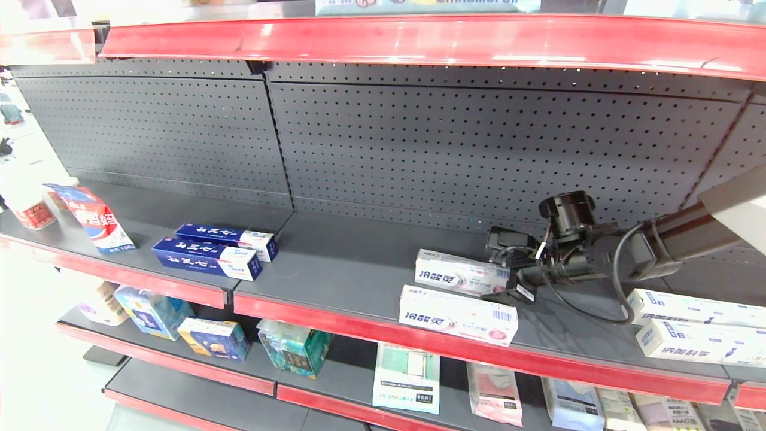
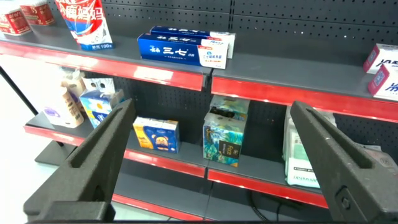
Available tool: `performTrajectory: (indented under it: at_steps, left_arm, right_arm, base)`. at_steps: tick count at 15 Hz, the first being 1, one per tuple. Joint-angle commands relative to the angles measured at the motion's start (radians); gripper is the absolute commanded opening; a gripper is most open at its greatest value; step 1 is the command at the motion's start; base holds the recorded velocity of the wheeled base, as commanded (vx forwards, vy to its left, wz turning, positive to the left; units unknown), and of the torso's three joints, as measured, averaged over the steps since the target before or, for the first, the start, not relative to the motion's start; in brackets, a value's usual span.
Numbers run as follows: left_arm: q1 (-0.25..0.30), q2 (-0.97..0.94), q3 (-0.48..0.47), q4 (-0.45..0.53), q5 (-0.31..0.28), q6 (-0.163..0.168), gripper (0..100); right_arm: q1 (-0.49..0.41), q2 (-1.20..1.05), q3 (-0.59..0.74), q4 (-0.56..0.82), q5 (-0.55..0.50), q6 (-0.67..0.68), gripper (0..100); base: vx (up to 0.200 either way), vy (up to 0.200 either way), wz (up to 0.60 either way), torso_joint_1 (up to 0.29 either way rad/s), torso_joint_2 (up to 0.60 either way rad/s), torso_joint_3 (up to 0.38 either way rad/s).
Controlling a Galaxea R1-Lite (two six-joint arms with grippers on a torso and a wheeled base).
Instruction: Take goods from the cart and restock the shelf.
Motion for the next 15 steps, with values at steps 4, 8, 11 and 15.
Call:
performTrajectory:
  at_steps: [4, 8, 11, 15]
  left_arm:
    - [0.001, 0.001, 0.0, 0.0, 0.001, 0.0, 100]
    - [0.001, 0.001, 0.0, 0.0, 0.001, 0.0, 100]
    - [0.001, 0.001, 0.0, 0.0, 0.001, 0.0, 100]
    - [0.001, 0.001, 0.0, 0.0, 0.001, 0.0, 100]
  right_arm:
    - [-0.013, 0.003, -0.002, 0.0, 0.002, 0.003, 100]
    - [-0.044, 0.003, -0.029, 0.0, -0.013, 0.031, 100]
    - [-0.076, -0.019, -0.021, 0.003, -0.012, 0.057, 100]
    - [-0.11, -0.072, 0.065, 0.004, -0.001, 0.095, 100]
  base:
    - [0.0, 0.0, 0.0, 0.0, 0.0, 0.0]
    - [0.0, 0.0, 0.0, 0.0, 0.0, 0.0]
    - [0.0, 0.0, 0.0, 0.0, 0.0, 0.0]
    - [0.0, 0.0, 0.0, 0.0, 0.0, 0.0]
